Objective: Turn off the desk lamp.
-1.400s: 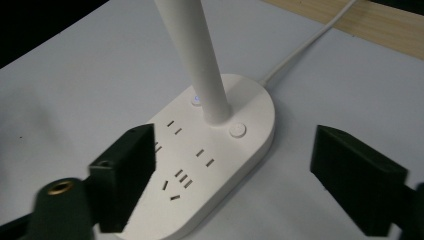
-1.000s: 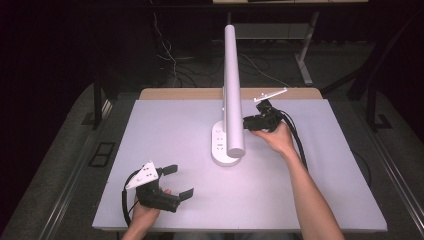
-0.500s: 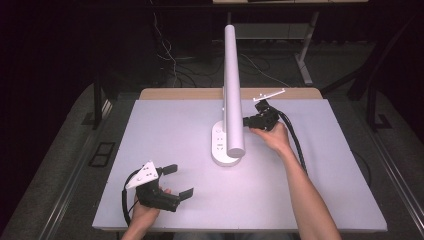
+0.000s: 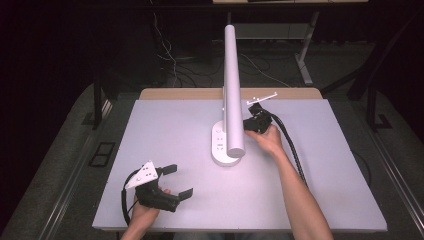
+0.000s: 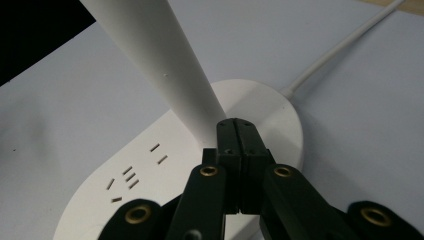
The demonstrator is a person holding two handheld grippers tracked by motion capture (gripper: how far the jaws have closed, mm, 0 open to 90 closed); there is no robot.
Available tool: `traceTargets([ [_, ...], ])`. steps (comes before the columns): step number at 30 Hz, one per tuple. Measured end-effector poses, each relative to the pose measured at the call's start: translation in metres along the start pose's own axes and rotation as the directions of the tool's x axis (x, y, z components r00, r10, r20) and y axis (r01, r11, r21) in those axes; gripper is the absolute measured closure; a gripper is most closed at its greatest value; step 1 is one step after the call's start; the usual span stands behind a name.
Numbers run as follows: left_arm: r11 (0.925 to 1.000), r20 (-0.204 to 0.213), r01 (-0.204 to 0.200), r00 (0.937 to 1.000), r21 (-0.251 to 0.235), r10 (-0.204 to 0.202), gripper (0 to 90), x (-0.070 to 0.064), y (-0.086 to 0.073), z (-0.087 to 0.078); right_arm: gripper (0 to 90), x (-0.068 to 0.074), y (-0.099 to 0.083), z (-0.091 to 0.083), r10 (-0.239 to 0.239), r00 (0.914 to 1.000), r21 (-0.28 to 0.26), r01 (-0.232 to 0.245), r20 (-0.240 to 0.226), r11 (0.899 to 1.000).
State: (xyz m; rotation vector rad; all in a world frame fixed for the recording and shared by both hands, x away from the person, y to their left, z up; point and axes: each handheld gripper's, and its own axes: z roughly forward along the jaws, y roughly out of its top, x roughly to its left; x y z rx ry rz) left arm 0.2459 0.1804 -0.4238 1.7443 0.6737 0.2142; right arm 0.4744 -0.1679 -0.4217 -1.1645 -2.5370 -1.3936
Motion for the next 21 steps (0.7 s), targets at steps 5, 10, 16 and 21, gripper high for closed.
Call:
traceTargets([
  [5,1.0,-0.002,0.006,1.0,-0.005,-0.006,0.0,0.0,0.0,0.0,90.0,0.0,0.0,0.006,-0.001,1.0,0.01,0.001,0.009,1.0],
  [10,1.0,-0.002,-0.002,1.0,0.003,0.002,0.0,0.0,0.0,0.0,90.0,-0.003,-0.005,0.01,0.022,0.9998,0.012,-0.022,-0.004,1.0],
  [16,1.0,-0.003,0.0,1.0,-0.001,0.0,0.0,-0.002,0.0,-0.001,90.0,-0.001,-0.006,0.012,0.022,0.9997,0.015,-0.022,0.005,1.0],
  [21,1.0,-0.001,0.002,1.0,-0.004,-0.002,0.0,-0.001,-0.001,-0.002,90.0,-0.002,-0.007,0.013,0.037,0.9993,0.005,-0.037,-0.009,0.999],
])
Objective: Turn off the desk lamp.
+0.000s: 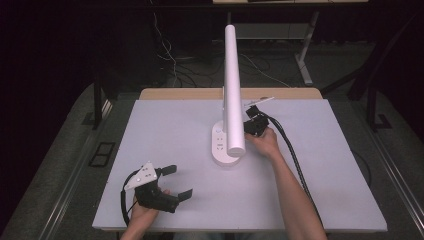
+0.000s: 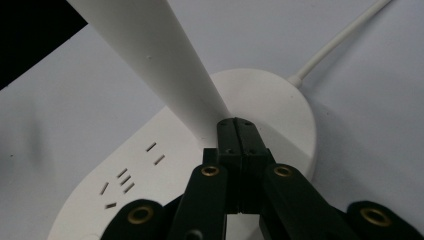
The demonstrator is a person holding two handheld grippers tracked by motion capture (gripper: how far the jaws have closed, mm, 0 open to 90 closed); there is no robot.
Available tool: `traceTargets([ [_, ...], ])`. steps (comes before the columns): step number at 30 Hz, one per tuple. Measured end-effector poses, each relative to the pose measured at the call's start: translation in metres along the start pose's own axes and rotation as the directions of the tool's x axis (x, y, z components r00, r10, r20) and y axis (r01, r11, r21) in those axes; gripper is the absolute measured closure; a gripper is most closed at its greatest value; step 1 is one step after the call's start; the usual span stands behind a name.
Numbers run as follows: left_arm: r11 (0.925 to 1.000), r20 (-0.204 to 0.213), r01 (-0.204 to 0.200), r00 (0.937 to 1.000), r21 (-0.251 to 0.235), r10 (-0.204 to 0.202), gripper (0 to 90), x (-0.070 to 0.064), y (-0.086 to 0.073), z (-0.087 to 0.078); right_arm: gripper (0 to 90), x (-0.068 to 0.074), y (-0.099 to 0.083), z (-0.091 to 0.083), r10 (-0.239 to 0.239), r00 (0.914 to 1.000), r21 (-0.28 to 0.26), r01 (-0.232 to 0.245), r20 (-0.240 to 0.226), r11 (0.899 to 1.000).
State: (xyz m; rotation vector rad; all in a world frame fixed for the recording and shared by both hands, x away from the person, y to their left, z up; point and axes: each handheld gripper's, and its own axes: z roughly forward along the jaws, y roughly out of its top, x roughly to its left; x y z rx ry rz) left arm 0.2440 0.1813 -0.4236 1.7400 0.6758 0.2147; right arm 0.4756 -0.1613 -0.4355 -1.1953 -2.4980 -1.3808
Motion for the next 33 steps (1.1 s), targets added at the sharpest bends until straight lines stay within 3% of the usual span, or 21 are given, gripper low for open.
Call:
traceTargets([
  [11,1.0,0.003,-0.001,1.0,0.005,0.001,0.0,0.0011,0.0,0.0007,90.0,-0.0044,-0.0008,-0.0021,0.045,0.9988,-0.023,-0.046,-0.018,0.999],
  [19,1.0,0.003,-0.004,1.0,0.008,0.004,0.0,0.0004,0.0,0.0008,90.0,-0.0041,-0.0013,-0.0044,0.03,0.9996,-0.019,-0.029,0.005,0.999],
  [26,1.0,0.004,-0.004,1.0,0.007,0.004,0.0,0.0006,0.0,0.0008,90.0,-0.0075,-0.0082,-0.004,0.06,0.9979,-0.061,-0.062,-0.024,0.996],
  [33,0.9999,0.006,-0.008,1.0,0.01,0.008,0.0,-0.0007,-0.0001,0.0007,90.0,-0.0037,-0.0086,-0.0039,0.044,0.999,-0.06,-0.044,0.006,0.997],
])
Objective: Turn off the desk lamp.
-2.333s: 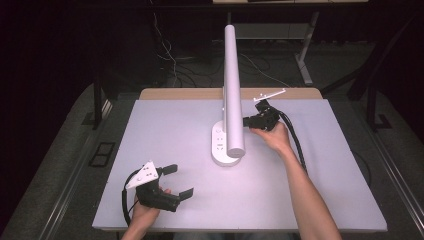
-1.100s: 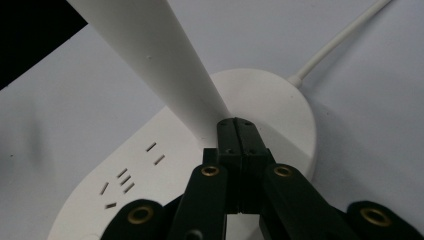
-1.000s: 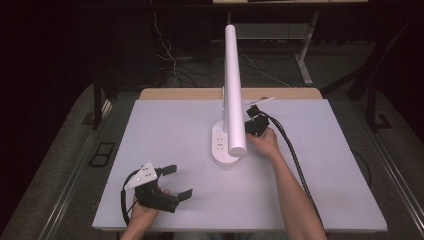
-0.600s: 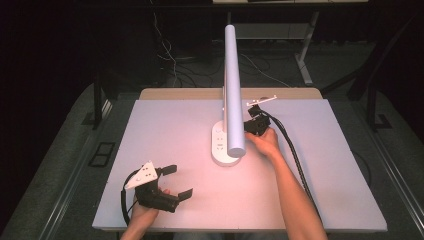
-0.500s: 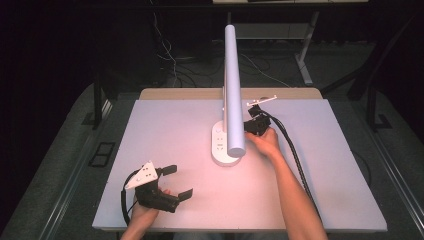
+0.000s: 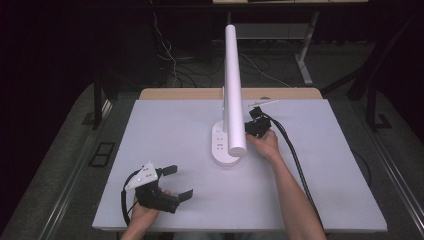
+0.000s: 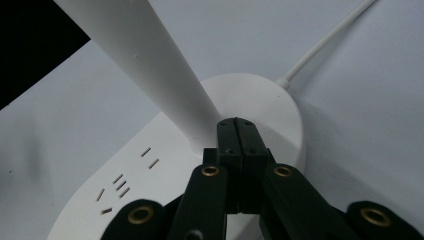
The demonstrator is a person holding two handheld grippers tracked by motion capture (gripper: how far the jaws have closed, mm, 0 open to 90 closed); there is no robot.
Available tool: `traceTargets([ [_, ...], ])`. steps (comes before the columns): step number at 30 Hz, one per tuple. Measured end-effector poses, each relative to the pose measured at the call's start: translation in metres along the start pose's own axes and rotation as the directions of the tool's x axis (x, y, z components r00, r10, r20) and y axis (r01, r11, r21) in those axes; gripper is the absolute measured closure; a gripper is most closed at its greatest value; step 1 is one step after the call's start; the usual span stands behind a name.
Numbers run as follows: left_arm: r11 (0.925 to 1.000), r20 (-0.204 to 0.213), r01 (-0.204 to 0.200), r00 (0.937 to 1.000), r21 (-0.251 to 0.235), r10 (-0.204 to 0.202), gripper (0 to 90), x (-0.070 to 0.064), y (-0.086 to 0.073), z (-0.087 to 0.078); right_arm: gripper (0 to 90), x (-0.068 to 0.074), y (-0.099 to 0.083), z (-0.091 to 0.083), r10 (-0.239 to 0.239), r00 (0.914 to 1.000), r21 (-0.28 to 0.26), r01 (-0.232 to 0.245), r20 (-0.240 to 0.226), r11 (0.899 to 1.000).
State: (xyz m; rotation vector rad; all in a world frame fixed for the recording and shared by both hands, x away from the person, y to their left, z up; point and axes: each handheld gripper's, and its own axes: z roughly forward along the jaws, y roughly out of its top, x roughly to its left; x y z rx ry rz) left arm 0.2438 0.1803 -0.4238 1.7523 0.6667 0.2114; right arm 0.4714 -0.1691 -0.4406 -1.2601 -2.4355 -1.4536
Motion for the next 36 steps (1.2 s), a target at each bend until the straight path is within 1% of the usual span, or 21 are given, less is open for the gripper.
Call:
traceTargets([
  [3,1.0,-0.001,0.006,1.0,-0.003,-0.006,0.0,0.0003,0.0,0.0004,90.0,0.0017,0.001,-0.0001,0.004,0.9999,0.006,-0.004,0.011,1.0],
  [7,1.0,0.001,0.003,1.0,-0.001,-0.003,0.0,0.0009,0.0001,0.0005,90.0,0.0003,0.0009,-0.0003,0.035,0.9992,-0.009,-0.035,0.018,0.999],
  [10,1.0,0.0,0.005,1.0,-0.003,-0.005,0.0,0.001,0.0001,0.0,90.0,0.0002,0.0012,-0.0007,0.036,0.9992,-0.012,-0.035,0.017,0.999],
  [13,0.9999,-0.002,0.01,1.0,-0.008,-0.01,0.0,0.0013,0.0001,-0.0002,90.0,0.0018,0.0017,-0.0008,0.038,0.9991,-0.003,-0.038,0.021,0.999],
  [16,0.9999,-0.002,0.007,1.0,-0.008,-0.007,0.0,0.0013,0.0002,-0.0003,90.0,0.0015,0.0017,-0.0008,0.031,0.9994,-0.002,-0.031,0.017,1.0],
  [20,0.9999,-0.002,0.007,1.0,-0.008,-0.007,0.0,0.0012,0.0002,-0.0002,90.0,0.0019,0.0021,-0.0006,0.028,0.9994,-0.002,-0.028,0.023,1.0],
  [21,1.0,-0.002,0.004,1.0,-0.006,-0.004,0.0,0.0015,0.0002,-0.0002,90.0,0.002,0.0022,-0.0007,0.016,0.9996,0.002,-0.016,0.022,1.0],
  [22,1.0,-0.002,0.007,1.0,-0.005,-0.007,0.0,0.0014,0.0001,-0.0001,90.0,0.0026,0.0024,-0.0006,0.015,0.9996,0.004,-0.015,0.024,1.0],
  [23,1.0,-0.002,0.006,1.0,-0.005,-0.006,0.0,0.0013,0.0002,0.0002,90.0,0.0033,0.0027,-0.0006,0.023,0.9994,0.003,-0.023,0.027,1.0],
  [29,1.0,-0.003,0.007,1.0,-0.006,-0.007,0.0,0.0008,0.0004,-0.0001,90.0,0.0045,0.0021,0.0006,0.034,0.9989,0.0,-0.034,0.031,0.999],
  [36,0.9999,-0.006,0.007,1.0,-0.008,-0.007,0.0,0.001,0.0005,-0.0002,90.0,0.005,0.0023,0.0016,0.026,0.9989,0.005,-0.026,0.038,1.0],
])
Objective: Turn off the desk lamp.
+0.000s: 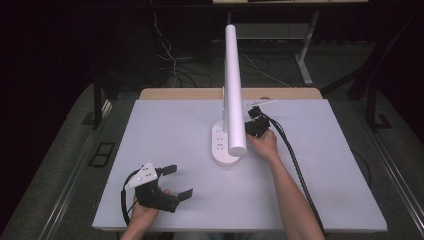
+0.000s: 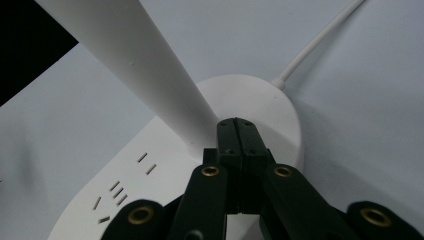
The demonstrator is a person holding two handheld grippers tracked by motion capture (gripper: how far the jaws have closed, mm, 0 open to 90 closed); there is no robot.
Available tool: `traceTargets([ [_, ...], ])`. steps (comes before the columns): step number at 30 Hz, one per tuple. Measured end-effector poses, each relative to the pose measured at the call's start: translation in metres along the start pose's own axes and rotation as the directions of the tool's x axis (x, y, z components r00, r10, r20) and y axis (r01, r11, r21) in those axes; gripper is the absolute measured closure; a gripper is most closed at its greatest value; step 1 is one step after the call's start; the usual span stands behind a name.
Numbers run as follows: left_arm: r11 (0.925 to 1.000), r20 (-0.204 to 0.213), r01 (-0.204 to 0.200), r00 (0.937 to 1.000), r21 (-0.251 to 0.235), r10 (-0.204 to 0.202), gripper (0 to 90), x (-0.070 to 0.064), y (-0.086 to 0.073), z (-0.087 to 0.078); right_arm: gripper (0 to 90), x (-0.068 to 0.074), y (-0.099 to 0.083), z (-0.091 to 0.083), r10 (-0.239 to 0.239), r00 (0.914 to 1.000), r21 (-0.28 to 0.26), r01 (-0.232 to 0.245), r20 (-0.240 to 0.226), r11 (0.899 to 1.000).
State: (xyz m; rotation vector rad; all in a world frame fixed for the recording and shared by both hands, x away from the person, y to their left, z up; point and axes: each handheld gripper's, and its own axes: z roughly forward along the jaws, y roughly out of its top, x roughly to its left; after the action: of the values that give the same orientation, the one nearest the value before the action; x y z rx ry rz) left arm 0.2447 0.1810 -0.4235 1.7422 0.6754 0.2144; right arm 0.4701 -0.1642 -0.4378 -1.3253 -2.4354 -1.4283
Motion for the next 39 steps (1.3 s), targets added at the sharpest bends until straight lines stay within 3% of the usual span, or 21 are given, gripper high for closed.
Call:
traceTargets([
  [14,1.0,0.001,0.0,1.0,-0.001,0.0,0.0,0.001,0.0,-0.001,90.0,0.0,0.001,-0.003,0.031,0.9995,0.002,-0.031,0.009,1.0],
  [24,1.0,0.002,0.004,1.0,-0.004,-0.004,0.0,0.001,0.0,-0.001,90.0,-0.002,0.003,-0.017,0.012,0.9996,0.0,-0.012,0.026,1.0],
  [28,1.0,0.004,0.002,1.0,-0.003,-0.002,0.0,0.001,0.0,-0.001,90.0,0.001,0.006,-0.027,-0.021,0.9991,0.003,0.021,0.037,1.0],
  [39,1.0,0.004,-0.001,1.0,0.001,0.001,0.0,0.0,0.0,0.0,90.0,0.009,0.005,-0.064,-0.036,0.9986,-0.015,0.037,0.037,0.999],
])
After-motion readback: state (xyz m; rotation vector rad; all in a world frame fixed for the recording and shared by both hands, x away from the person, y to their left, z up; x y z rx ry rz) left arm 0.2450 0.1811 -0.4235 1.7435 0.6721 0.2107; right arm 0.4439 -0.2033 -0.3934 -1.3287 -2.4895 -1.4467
